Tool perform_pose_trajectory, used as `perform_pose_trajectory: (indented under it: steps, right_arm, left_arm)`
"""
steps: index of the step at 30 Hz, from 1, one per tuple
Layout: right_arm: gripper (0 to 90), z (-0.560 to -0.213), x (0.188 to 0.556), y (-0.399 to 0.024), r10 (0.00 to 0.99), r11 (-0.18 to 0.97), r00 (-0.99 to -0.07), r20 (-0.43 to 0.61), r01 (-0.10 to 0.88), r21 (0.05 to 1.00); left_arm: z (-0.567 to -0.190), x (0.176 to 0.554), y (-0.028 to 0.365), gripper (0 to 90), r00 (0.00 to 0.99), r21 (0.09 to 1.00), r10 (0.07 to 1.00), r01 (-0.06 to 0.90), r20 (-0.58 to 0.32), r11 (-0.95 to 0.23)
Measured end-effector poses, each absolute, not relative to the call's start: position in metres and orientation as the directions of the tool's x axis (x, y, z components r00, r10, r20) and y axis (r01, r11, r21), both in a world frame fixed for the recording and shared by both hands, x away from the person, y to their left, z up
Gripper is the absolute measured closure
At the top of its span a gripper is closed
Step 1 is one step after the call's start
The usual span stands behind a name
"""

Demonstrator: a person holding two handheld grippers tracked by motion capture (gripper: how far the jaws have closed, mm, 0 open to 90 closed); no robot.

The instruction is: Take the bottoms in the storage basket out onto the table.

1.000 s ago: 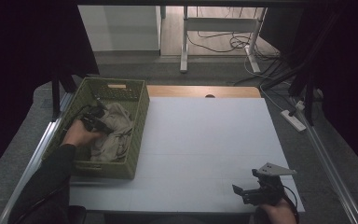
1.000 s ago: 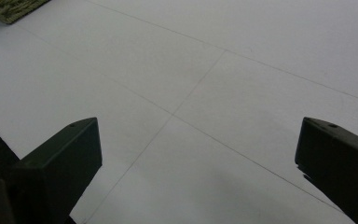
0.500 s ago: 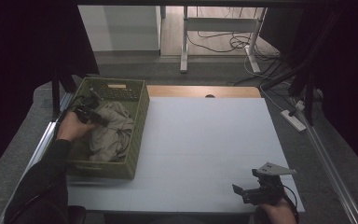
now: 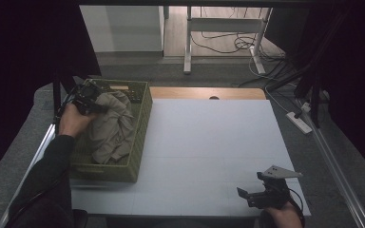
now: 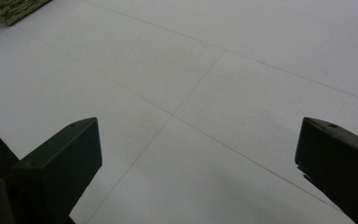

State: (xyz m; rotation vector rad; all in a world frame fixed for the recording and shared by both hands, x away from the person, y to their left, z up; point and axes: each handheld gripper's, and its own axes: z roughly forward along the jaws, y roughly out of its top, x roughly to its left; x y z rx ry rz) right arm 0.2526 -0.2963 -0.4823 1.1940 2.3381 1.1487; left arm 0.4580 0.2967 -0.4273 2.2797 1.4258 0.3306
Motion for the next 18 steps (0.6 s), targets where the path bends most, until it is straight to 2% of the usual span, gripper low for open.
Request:
perform_pose_trajectory:
  steps: [3,4,5,6,7,8,12,14,15,16,17,18]
  right_arm:
    - [0.9,-0.482,0.253,-0.296,0.776,0.344,-0.622,0.105,0.558,0.755]
    - [0.9,-0.482,0.253,-0.296,0.776,0.345,-0.622,0.105,0.558,0.755]
    - [0.9,-0.482,0.253,-0.296,0.776,0.345,-0.622,0.105,0.558,0.755]
    - [0.9,-0.482,0.253,-0.296,0.776,0.345,-0.622,0.105,0.558,0.755]
    - [0.9,-0.482,0.253,-0.296,0.776,0.345,-0.622,0.105,0.558,0.755]
    - [0.9,-0.482,0.253,-0.296,0.776,0.345,-0.622,0.105,0.558,0.755]
    - [0.9,-0.482,0.253,-0.296,0.775,0.348,-0.623,0.103,0.557,0.754]
    - [0.9,-0.482,0.253,-0.296,0.775,0.348,-0.623,0.103,0.557,0.754]
    - [0.9,-0.482,0.253,-0.296,0.775,0.348,-0.623,0.103,0.557,0.754]
    - [0.9,-0.482,0.253,-0.296,0.775,0.348,-0.623,0.103,0.557,0.754]
    - [0.9,-0.482,0.253,-0.296,0.775,0.348,-0.623,0.103,0.557,0.754]
    - [0.9,-0.482,0.253,-0.296,0.775,0.348,-0.623,0.103,0.557,0.754]
  left_arm:
    - [-0.440,0.458,0.292,64.2,0.492,0.458,0.861,0.799,-0.127,-0.390]
    - [-0.448,0.457,0.289,61.3,0.518,0.441,0.834,0.804,-0.192,-0.398]
    - [-0.448,0.457,0.289,57.8,0.518,0.441,0.834,0.804,-0.192,-0.398]
    - [-0.458,0.456,0.285,54.3,0.519,0.396,0.821,0.824,-0.239,-0.405]
    - [-0.458,0.456,0.285,48.9,0.519,0.396,0.821,0.824,-0.239,-0.405]
    - [-0.463,0.456,0.283,48.9,0.521,0.375,0.818,0.828,-0.245,-0.416]
    - [-0.483,0.455,0.276,20.4,0.504,0.295,0.823,0.854,-0.261,-0.429]
    - [-0.494,0.454,0.273,11.4,0.501,0.255,0.822,0.860,-0.269,-0.441]
    - [-0.499,0.454,0.271,5.9,0.503,0.229,0.823,0.862,-0.264,-0.453]
    - [-0.506,0.454,0.264,0.0,0.517,0.176,0.827,0.855,-0.219,-0.488]
    - [-0.506,0.454,0.264,0.0,0.517,0.176,0.827,0.855,-0.219,-0.488]
    - [-0.507,0.452,0.261,0.0,0.530,0.169,0.828,0.846,-0.180,-0.505]
